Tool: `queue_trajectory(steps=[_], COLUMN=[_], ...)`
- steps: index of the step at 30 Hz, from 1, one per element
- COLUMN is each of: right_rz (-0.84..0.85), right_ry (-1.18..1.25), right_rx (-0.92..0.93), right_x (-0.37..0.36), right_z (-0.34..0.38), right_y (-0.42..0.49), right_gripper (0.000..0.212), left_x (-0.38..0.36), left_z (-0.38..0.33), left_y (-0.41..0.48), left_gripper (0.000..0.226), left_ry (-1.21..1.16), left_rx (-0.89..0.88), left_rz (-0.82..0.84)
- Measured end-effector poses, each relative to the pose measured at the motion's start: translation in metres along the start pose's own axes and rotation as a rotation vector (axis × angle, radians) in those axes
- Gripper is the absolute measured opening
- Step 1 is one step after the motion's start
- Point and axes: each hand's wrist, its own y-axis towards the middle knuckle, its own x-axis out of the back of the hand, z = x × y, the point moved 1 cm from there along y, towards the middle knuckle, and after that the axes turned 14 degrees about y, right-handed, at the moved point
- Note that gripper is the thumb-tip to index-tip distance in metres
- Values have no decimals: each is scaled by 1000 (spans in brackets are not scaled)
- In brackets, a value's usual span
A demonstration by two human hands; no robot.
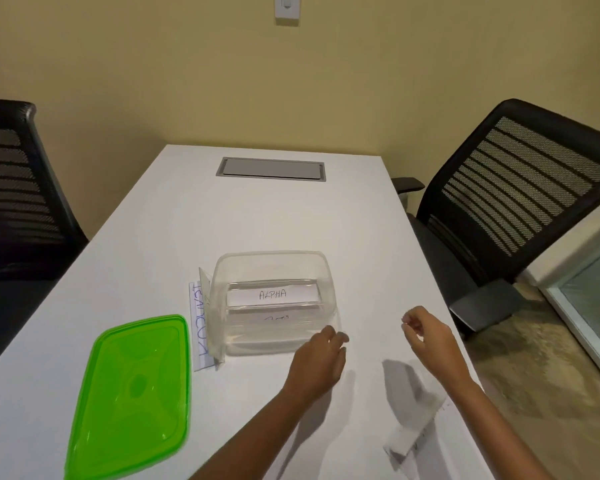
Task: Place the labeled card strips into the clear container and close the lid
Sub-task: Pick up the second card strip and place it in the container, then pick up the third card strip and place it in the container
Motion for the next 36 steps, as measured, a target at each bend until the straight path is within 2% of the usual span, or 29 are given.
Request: queue_trajectory(steps=[3, 10, 13, 17, 19, 21, 23, 24, 26, 31, 36], right_rz=[-61, -279, -351, -374, -326, -267, -245, -241, -239, -263, -160], right_ry=[-10, -65, 73, 319, 446, 549, 564, 541, 524, 759, 971], right_rx=[-64, -177, -336, -638, -761, -821, -813, -799, -774, -767, -679], right_x=[8, 12, 8, 4, 0, -3, -4, -3, -2, 4, 12], right_z=[-17, -37, -44, -51, -57, -59, -60, -60, -60, -43, -16], right_y=[-20, -59, -73, -84, -87, -90, -92, -92, -90, -82, -75], right_gripper=[5, 18, 34, 57, 57, 40, 12, 10, 22, 4, 13], left_x=[-22, -58, -68, -74, -75, -76, -76, -75, -74, -63, -44], left_z=[-26, -79, -91, -100, -103, -104, -104, -104, -102, -94, -78], left_y=[-10, -22, -28, -35, -38, -40, -41, -42, -42, -35, -24], left_gripper=[36, 50, 50, 47, 45, 46, 47, 48, 52, 67, 70], left_ry=[-57, -206, -214, -175, -161, -155, -179, -199, -240, -381, -434], left_rx=[51, 129, 130, 128, 128, 130, 144, 152, 171, 248, 234], left_rz=[178, 461, 534, 586, 582, 576, 577, 581, 587, 527, 451])
